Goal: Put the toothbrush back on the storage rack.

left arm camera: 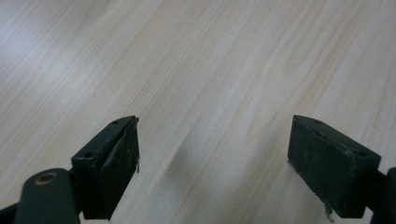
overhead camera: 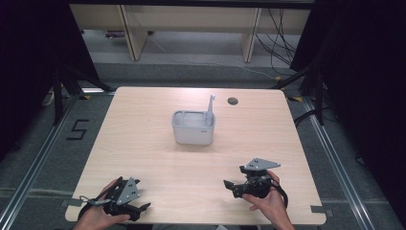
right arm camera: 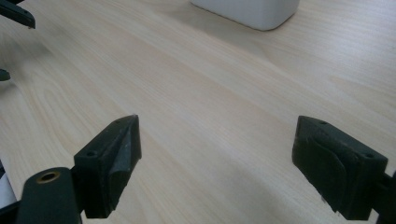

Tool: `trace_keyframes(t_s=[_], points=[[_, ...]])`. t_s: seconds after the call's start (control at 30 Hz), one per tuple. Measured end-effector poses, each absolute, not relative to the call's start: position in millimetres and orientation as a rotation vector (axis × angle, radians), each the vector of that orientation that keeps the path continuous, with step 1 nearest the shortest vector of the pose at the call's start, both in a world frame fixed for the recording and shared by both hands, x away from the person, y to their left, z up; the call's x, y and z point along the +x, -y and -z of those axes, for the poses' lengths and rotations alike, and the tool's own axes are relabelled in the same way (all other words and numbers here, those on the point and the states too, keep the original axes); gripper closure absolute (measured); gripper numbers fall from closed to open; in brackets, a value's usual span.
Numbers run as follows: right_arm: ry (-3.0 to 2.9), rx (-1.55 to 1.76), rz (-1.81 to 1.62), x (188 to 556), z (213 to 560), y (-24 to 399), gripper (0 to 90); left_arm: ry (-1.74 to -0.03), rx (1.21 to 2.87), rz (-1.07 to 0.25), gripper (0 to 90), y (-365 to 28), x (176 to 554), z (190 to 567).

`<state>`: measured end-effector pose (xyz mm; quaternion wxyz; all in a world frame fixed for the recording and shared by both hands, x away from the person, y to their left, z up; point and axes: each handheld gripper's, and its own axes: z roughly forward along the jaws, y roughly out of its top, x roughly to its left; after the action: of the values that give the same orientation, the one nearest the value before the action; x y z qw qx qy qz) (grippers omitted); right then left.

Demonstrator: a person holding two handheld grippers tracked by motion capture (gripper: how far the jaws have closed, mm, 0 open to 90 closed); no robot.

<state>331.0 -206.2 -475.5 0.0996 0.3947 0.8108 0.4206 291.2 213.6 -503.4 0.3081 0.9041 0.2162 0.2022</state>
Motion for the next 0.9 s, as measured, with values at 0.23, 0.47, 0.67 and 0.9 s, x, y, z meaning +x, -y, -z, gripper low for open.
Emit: trace_keyframes(t_s=[0.23, 0.47, 0.67, 0.9], points=[[-2.408, 1.158, -1.232, 322.5, 474.5, 206.5, 16.3, -0.546, 2.423, -0.531, 16.3, -214.9, 291.5, 501.7], [-2.415, 1.177, -1.212, 317.1, 477.5, 211.3, 16.3, -0.547, 2.424, -0.531, 16.4, -214.8, 291.7, 502.0], [-2.408, 1.171, -1.187, 312.2, 479.3, 217.2, 16.4, -0.547, 2.424, -0.532, 16.3, -214.6, 291.6, 502.1], [-2.42, 1.174, -1.197, 308.3, 482.4, 220.0, 16.3, -0.548, 2.423, -0.531, 16.3, -214.6, 291.6, 502.1]])
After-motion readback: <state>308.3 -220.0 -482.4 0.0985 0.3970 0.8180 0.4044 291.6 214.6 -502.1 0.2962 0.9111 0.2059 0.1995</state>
